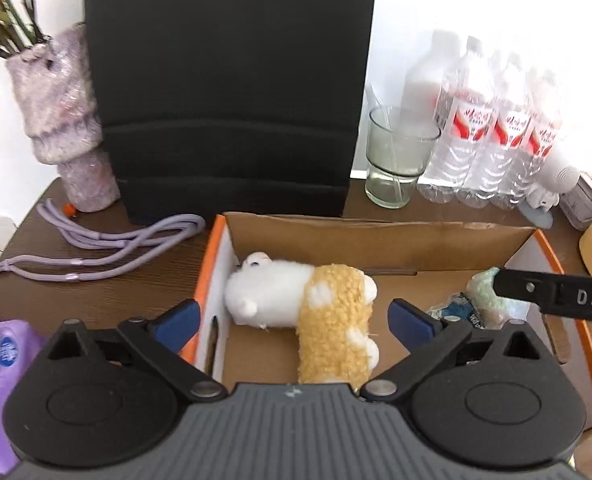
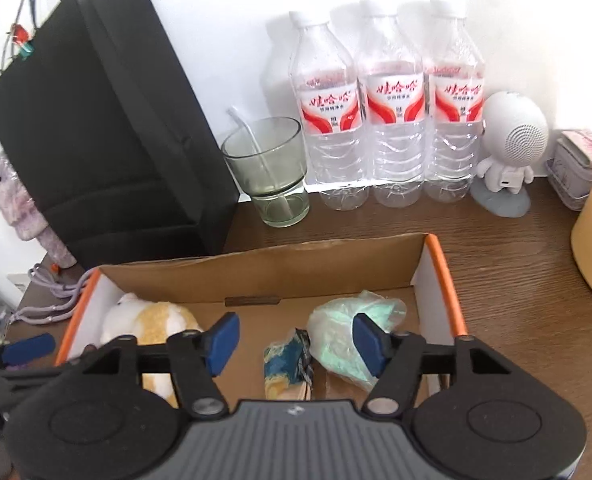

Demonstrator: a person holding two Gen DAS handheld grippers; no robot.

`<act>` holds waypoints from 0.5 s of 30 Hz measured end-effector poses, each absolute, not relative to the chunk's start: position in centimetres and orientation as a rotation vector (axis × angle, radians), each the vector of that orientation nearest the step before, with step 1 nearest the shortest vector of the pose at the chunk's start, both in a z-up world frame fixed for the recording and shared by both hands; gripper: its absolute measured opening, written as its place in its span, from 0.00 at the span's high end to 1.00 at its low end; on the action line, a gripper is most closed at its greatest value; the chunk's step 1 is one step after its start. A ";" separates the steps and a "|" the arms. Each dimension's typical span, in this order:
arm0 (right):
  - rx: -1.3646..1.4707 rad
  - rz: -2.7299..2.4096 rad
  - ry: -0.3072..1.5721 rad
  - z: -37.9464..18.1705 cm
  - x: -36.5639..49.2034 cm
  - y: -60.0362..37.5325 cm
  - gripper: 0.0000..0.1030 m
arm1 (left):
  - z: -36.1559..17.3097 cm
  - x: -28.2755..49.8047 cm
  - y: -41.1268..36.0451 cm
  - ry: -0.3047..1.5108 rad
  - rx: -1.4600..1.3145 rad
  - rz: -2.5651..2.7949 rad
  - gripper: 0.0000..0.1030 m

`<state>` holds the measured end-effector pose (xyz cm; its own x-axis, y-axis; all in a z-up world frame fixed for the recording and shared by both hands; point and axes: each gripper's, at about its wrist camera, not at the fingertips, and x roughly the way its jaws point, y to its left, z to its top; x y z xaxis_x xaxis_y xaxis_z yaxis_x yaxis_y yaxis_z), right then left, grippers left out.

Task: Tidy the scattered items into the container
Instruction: 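Lift both items over the box and release them inside, then grasp the small yellow soap bar with the left tool while the right tool grasps a small wrapper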

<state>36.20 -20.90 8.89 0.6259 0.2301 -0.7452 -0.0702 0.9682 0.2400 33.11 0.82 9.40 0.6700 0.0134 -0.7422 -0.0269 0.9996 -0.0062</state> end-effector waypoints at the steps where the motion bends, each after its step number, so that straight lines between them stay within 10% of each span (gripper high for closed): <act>1: 0.188 0.170 0.876 9.2 35.7 -21.0 0.39 | 9.7 32.8 0.7 0.834 -0.011 0.024 0.00; 8: 0.146 0.174 0.775 11.8 30.4 -21.3 0.31 | 12.0 26.6 0.6 0.591 -0.027 0.031 0.00; 15: 0.003 0.195 0.184 11.8 19.4 -21.0 0.18 | 11.3 17.9 0.8 0.219 -0.089 -0.016 0.00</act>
<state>19.35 -20.99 11.83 0.9643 0.1933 -0.1810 -0.1926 0.9810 0.0212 17.87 0.85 11.32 0.9760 -0.0258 -0.2164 0.0064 0.9959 -0.0899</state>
